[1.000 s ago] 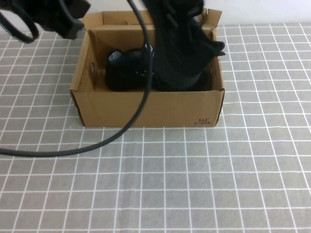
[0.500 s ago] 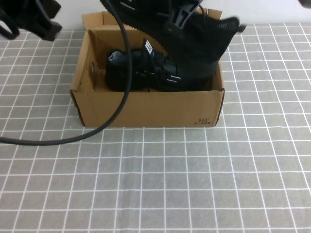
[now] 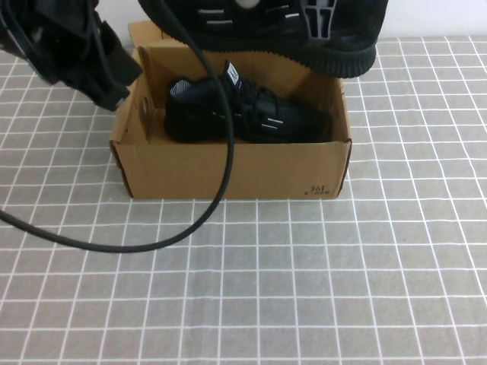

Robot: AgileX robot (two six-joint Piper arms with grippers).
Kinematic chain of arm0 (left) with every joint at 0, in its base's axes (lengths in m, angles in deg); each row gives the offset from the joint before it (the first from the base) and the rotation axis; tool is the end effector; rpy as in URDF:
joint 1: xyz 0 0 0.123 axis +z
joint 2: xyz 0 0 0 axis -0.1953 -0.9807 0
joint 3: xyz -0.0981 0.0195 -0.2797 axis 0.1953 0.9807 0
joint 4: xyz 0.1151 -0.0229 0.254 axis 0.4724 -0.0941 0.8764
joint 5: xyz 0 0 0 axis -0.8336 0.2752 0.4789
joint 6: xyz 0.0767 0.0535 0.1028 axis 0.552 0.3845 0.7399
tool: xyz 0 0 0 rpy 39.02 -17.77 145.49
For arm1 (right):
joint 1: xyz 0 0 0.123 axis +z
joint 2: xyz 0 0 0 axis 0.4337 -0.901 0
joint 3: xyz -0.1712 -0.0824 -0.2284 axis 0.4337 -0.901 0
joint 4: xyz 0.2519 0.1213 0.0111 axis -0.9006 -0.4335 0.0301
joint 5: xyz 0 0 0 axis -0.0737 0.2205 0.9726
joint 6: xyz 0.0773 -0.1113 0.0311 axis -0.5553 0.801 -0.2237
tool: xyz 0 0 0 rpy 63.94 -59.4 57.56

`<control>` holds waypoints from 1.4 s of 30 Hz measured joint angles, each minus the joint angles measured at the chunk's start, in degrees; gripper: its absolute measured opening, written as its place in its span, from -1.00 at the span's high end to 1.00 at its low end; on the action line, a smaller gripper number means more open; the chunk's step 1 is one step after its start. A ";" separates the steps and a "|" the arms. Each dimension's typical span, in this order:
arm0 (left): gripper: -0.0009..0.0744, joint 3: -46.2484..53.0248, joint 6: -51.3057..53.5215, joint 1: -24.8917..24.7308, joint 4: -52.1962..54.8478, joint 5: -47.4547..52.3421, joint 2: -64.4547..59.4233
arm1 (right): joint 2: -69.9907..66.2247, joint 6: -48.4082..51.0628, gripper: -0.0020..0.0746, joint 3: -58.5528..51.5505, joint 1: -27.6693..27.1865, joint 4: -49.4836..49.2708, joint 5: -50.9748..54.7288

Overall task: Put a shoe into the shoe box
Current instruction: Place the shoe in the shoe box

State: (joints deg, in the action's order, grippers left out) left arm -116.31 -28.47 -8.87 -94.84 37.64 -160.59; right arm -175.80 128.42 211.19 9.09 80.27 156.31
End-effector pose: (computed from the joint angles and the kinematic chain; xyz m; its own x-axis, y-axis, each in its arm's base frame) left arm 0.3216 -0.1439 0.4158 -0.2780 0.7582 -0.5898 0.7946 0.5265 0.3023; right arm 0.4145 0.2778 0.4445 0.2372 -0.9241 -0.2996 -0.7192 0.0402 -0.6936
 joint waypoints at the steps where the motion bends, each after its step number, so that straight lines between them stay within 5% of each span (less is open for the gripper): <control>1: 0.93 -0.35 0.28 0.00 -0.11 0.17 0.00 | 0.00 0.63 0.81 0.00 0.00 -0.14 0.00; 23: 0.97 -2.03 0.00 0.00 1.15 -6.22 0.00 | -1.75 5.14 0.81 -4.53 1.41 -2.97 -0.07; 42: 0.97 -2.03 -5.27 0.08 19.30 -2.07 1.15 | -7.39 1.15 0.81 -4.78 5.72 0.91 -2.93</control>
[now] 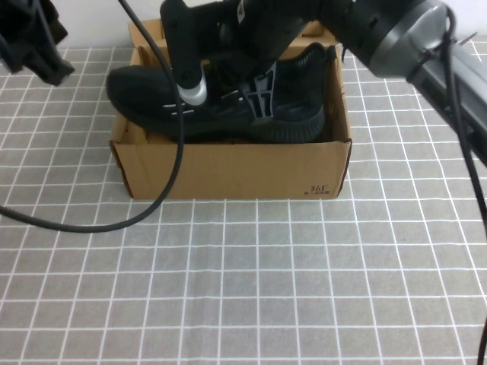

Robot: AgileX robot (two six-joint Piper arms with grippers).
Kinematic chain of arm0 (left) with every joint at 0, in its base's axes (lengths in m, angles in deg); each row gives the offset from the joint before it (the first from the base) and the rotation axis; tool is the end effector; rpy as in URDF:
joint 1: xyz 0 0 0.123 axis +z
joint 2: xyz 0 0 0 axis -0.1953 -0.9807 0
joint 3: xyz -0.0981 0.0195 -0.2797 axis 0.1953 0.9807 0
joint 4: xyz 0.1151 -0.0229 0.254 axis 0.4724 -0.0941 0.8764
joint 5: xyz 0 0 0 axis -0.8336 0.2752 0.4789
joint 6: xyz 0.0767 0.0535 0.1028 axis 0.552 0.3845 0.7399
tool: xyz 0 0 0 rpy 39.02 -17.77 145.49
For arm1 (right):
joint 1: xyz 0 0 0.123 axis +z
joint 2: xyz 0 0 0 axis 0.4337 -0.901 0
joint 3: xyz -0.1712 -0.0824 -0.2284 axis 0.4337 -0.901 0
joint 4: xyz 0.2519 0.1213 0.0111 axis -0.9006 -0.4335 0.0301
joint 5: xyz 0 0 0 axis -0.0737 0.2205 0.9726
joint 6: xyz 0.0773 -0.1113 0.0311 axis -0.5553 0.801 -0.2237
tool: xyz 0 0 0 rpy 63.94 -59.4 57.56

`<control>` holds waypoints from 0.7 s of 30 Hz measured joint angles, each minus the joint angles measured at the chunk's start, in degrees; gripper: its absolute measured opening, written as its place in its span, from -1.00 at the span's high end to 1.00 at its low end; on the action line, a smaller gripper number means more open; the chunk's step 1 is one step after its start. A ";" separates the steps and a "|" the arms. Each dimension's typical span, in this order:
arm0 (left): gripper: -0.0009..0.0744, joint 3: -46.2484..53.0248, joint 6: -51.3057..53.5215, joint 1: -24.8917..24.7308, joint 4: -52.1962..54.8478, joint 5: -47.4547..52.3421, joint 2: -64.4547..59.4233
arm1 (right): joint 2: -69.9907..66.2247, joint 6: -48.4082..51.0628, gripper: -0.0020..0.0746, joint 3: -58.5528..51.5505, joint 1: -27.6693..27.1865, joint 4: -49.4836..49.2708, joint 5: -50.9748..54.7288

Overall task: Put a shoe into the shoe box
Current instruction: Place the shoe in the shoe box

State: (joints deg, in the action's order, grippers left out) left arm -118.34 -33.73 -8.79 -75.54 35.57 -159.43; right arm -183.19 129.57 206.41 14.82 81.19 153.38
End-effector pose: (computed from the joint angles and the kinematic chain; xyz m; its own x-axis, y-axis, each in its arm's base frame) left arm 0.3342 -0.1026 0.4378 -0.3260 0.8172 -0.4752 0.6240 0.5636 0.5412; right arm 0.4199 0.3453 0.3543 0.3106 -0.9257 -0.2157 -0.7867 -0.1230 -0.6050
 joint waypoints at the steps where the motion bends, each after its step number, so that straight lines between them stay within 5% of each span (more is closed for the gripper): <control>1: 0.97 0.00 -0.13 0.00 0.00 0.00 0.36 | -0.24 -0.14 0.81 0.00 0.00 0.41 -0.14; 21: 0.97 0.00 -0.52 0.00 0.02 0.12 2.72 | -1.16 -1.59 0.81 -0.23 -1.05 2.38 1.41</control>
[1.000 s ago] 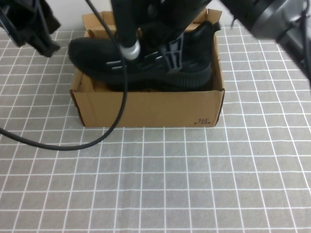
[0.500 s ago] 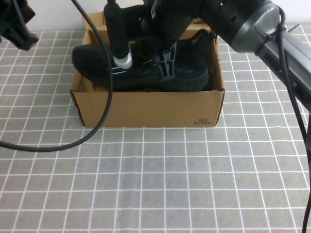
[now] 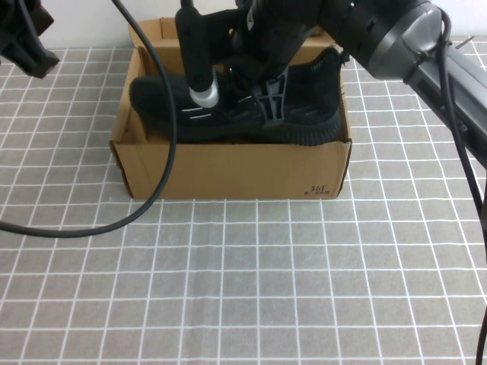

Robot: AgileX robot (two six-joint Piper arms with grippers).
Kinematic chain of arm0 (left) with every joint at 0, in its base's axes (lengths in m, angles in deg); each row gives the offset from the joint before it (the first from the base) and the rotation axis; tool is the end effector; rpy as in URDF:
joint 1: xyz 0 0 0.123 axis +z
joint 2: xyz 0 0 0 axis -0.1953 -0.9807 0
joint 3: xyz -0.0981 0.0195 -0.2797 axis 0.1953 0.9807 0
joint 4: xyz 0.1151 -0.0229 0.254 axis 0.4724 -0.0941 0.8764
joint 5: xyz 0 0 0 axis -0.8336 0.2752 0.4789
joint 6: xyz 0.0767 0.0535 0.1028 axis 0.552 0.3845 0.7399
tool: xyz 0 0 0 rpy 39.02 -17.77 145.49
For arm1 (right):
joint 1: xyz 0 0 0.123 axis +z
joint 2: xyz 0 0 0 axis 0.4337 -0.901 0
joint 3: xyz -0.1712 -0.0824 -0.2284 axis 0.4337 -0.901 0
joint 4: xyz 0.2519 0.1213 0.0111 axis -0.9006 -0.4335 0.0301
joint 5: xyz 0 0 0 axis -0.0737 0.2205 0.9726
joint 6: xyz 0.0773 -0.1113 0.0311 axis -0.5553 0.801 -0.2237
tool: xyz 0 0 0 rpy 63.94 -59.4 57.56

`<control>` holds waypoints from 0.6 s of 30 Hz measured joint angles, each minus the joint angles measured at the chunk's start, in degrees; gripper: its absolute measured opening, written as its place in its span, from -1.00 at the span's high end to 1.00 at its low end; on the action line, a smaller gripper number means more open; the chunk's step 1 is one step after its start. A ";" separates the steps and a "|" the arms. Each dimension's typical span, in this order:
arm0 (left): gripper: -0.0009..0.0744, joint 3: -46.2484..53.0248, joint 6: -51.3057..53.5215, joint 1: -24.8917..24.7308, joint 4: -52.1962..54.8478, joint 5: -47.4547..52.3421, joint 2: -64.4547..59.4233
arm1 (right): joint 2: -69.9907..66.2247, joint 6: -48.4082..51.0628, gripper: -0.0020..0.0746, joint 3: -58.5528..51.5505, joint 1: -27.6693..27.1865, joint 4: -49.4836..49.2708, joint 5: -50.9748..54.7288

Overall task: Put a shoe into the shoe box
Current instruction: Place the shoe in the shoe box

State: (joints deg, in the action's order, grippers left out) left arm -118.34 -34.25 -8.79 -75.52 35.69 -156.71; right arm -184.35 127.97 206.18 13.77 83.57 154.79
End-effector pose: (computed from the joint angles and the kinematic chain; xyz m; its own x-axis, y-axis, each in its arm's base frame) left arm 0.3196 -0.0973 0.4539 -0.3109 0.8044 -0.5062 0.5975 0.5797 0.5540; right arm 0.4310 0.3343 0.3403 0.2526 -0.9508 -0.1792 -0.8063 -0.1045 -0.5823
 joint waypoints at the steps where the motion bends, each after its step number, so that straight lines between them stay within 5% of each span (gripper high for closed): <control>1: 0.97 0.00 0.00 0.00 0.00 0.00 0.00 | 0.00 0.00 0.81 -0.27 -0.20 -0.26 0.00; 18: 0.97 0.00 0.00 0.00 -2.24 -0.10 0.00 | -0.67 -0.54 0.82 -1.87 -0.36 -1.00 -2.30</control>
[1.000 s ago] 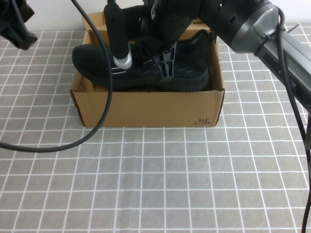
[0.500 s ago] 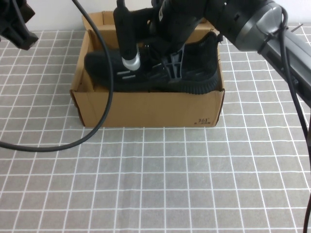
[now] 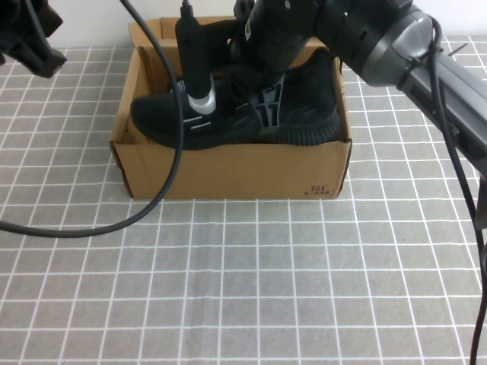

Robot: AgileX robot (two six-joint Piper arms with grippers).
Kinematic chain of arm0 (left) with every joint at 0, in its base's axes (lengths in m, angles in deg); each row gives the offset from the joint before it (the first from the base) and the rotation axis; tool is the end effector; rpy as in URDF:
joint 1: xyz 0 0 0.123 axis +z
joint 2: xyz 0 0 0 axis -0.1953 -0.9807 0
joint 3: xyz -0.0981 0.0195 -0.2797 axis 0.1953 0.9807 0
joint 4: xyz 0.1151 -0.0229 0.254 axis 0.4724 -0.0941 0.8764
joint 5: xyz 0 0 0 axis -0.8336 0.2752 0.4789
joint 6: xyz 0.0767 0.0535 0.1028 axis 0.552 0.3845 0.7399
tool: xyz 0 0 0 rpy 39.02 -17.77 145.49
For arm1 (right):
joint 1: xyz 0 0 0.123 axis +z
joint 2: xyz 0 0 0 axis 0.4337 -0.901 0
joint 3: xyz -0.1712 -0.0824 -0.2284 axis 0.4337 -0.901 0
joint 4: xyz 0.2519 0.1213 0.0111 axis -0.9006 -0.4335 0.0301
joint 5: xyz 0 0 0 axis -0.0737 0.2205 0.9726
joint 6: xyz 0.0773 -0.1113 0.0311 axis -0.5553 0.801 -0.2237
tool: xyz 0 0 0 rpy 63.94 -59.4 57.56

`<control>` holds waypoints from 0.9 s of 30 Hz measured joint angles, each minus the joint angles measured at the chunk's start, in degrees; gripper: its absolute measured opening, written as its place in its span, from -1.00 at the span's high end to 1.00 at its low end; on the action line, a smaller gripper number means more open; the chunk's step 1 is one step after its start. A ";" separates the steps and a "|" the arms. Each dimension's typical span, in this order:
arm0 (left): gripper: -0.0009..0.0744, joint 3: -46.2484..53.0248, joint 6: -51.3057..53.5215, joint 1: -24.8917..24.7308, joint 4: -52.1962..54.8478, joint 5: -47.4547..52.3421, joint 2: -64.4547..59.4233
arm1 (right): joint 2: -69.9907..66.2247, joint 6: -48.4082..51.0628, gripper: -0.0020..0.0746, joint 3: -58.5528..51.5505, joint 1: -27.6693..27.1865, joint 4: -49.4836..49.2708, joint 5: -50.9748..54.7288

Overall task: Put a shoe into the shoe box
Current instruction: Place the shoe in the shoe box

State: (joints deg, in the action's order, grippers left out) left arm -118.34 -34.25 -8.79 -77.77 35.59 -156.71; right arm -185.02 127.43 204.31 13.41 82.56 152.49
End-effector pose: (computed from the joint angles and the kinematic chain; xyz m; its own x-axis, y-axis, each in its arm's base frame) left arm 0.3183 -0.1020 0.4535 -0.3042 0.7912 -0.5305 0.6124 0.5890 0.5274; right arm 0.4369 0.3379 0.3258 0.2460 -0.9492 -0.1964 -0.8158 -0.0933 -0.5708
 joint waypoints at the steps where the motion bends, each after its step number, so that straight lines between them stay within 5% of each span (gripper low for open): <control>1: 0.97 0.00 0.00 0.00 0.00 0.00 0.00 | -0.13 -0.38 0.82 0.00 0.00 0.43 -0.45; 27: 0.97 0.00 0.00 0.00 -0.34 0.00 0.00 | -1.34 -2.49 0.82 0.00 -0.12 2.00 -1.89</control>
State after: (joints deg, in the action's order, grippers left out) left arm -118.34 -34.25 -8.79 -78.11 35.59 -156.71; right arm -186.35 124.94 204.31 13.29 84.56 150.60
